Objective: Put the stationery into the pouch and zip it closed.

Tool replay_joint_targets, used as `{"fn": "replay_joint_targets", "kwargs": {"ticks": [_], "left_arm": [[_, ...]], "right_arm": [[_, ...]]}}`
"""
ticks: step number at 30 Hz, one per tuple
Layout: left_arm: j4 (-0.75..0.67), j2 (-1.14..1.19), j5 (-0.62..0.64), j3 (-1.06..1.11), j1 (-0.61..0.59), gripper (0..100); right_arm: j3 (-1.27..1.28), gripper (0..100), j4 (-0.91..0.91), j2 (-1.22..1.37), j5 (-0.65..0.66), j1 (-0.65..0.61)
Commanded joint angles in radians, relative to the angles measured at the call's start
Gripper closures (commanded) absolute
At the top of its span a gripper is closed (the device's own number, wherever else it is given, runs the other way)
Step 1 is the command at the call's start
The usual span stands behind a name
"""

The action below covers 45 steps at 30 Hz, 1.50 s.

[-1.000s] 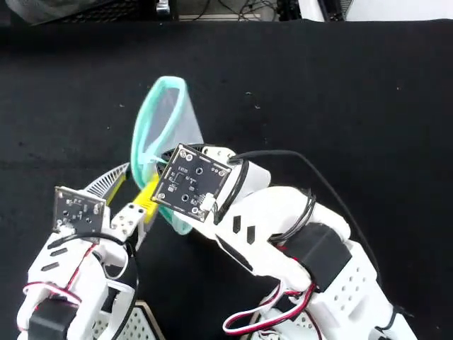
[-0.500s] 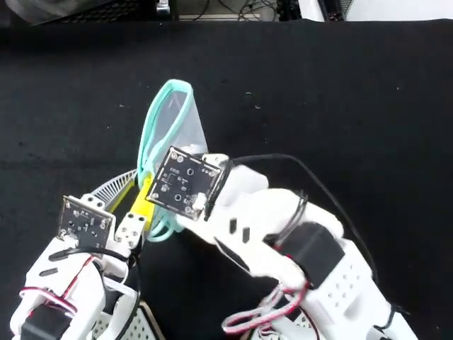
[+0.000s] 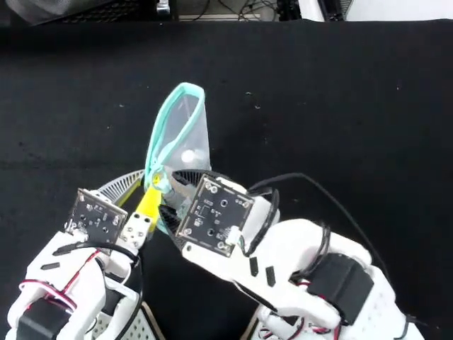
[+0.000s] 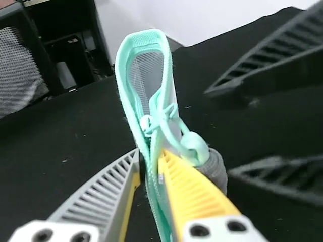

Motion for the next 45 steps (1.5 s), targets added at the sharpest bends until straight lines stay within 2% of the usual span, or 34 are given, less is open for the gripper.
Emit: {"fn": "replay_joint_targets", "kwargs": {"ticks": [1,9,21,25,34,40,42,45], "left_arm": [[-0.002,0.032,0.021,-0.015,0.038,95],[0.008,0.026,0.020,0.021,0.031,95],[0.009,0.025,0.025,0.022,0.035,95],[0.009,0.025,0.025,0.021,0.038,95],[0.009,0.025,0.025,0.022,0.036,95],[0.049,0.025,0.025,0.007,0.039,95],[0.063,0.025,0.025,0.002,0.038,95],[0.064,0.025,0.025,0.002,0.036,95]], "right_arm": [[0.035,83.2,-0.061,0.007,-0.011,-0.009],[0.124,83.2,-0.143,0.001,-0.006,-0.003],[0.125,83.2,-0.144,0.002,-0.003,0.216],[0.125,83.2,-0.144,0.001,-0.011,0.213],[0.125,83.2,-0.150,0.007,-0.009,0.077],[0.205,83.3,-0.290,0.007,-0.006,0.143],[0.236,85.5,-0.325,0.007,-0.005,0.183],[0.257,94.4,-0.358,0.002,-0.005,0.216]]}}
